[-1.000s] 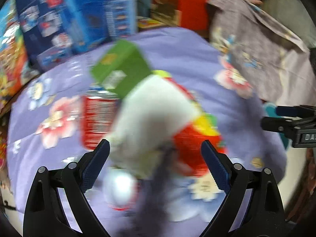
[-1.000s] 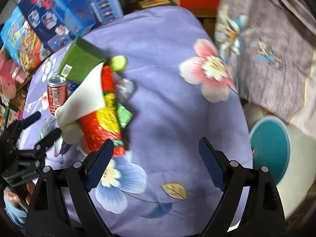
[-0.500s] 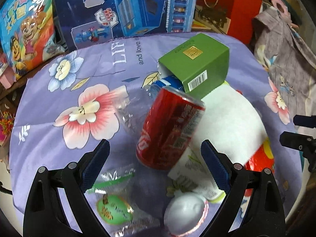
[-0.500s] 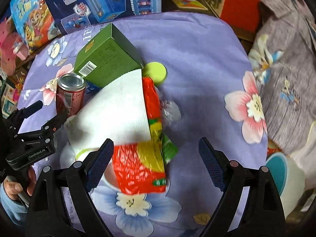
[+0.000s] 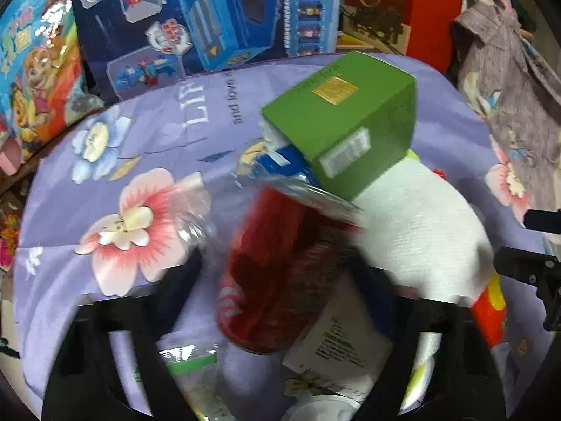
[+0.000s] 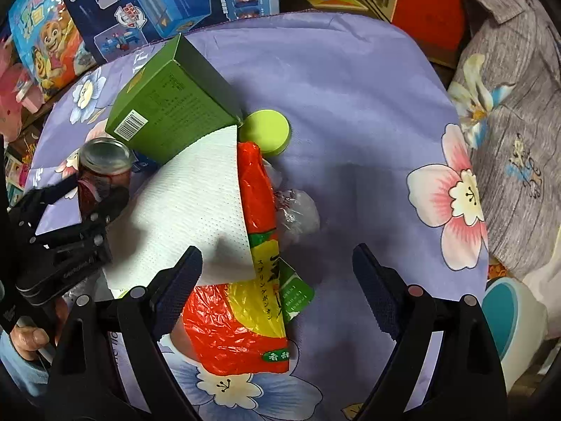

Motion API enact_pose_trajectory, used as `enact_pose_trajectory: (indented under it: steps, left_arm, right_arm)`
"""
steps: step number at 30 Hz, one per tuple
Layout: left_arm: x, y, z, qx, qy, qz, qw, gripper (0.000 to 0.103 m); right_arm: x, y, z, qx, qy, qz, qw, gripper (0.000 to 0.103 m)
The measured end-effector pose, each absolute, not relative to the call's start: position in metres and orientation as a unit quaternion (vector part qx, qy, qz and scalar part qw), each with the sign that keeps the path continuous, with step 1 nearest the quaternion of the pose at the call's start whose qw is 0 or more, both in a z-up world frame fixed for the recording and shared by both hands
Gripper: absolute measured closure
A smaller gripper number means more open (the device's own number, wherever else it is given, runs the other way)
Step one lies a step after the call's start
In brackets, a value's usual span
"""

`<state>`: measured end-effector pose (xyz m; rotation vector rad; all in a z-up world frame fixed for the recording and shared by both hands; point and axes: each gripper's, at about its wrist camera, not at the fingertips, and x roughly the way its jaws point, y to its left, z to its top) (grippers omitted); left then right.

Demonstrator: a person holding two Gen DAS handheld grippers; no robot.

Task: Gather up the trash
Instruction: 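Grasp the red cola can with the left gripper while the right grasps the plastic bottle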

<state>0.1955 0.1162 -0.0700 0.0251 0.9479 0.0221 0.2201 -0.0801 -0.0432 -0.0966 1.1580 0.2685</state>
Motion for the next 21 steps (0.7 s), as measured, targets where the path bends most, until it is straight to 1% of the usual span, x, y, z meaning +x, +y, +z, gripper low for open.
enact_pose_trajectory:
  steps: [8,14,21]
  left_arm:
    - [0.165,0.138,-0.044,-0.025,0.438,-0.018,0.899,0.034]
    - [0.138,0.169,-0.026,-0.044,0.419,-0.019,0.907,0.034]
    - [0.136,0.214,-0.030,-0.082,0.424,0.003,0.902,0.034]
  right_arm:
    - [0.208,-0.066,-0.020,-0.065,0.514,0.128,0.846,0.019]
    - [0.205,-0.031,-0.007,-0.080,0.493,0.145,0.854,0.019]
    - [0.215,0.032,-0.005,-0.139,0.465,0.140,0.863,0.019]
